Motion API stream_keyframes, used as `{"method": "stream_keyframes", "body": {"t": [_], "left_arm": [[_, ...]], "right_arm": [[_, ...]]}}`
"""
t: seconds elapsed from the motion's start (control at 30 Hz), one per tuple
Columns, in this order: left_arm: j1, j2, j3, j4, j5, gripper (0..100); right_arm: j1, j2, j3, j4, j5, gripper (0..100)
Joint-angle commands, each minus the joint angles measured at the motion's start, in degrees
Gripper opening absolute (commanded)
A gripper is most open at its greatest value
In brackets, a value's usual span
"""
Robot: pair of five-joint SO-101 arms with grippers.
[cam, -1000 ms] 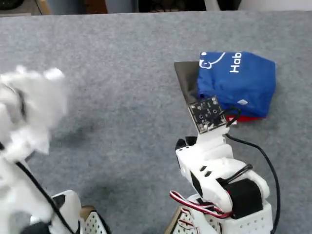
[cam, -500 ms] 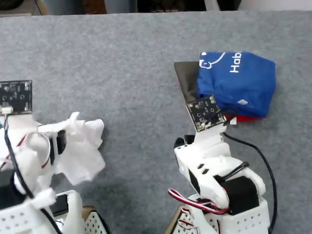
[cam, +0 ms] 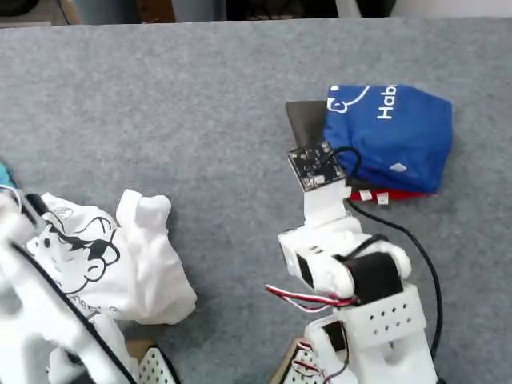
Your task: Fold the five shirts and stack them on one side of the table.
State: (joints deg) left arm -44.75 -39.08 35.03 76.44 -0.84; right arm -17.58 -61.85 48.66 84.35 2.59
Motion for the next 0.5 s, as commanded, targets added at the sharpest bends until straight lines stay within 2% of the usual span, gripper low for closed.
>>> {"method": "stream_keyframes", "body": {"t": [0.0, 0.1, 0.17, 0.23, 0.33, 0.47], "left_arm": [[-0.6, 9.4, 11.2, -14.1, 1.9, 22], [-0.8, 14.9, 16.4, -21.0, 1.6, 12], [-1.0, 16.8, 16.9, -21.6, 1.5, 3], [-1.2, 16.9, 16.9, -21.0, 1.5, 4], [-1.6, 14.5, 13.1, -16.2, 1.5, 3], [-0.9, 7.8, 2.0, -5.2, -2.1, 3]], "right_arm": [[-0.8, 4.1, -3.5, -2.1, -0.4, 6.4], [-0.8, 6.2, -3.2, -4.4, -0.4, 6.4], [-2.5, 7.1, -3.2, -4.7, -0.4, 6.4], [-5.5, 7.4, -3.1, -4.5, -0.4, 6.4], [-8.6, 7.4, -3.1, -4.4, -0.4, 6.4], [-9.5, 7.6, -3.1, -4.6, -0.4, 6.4]]}}
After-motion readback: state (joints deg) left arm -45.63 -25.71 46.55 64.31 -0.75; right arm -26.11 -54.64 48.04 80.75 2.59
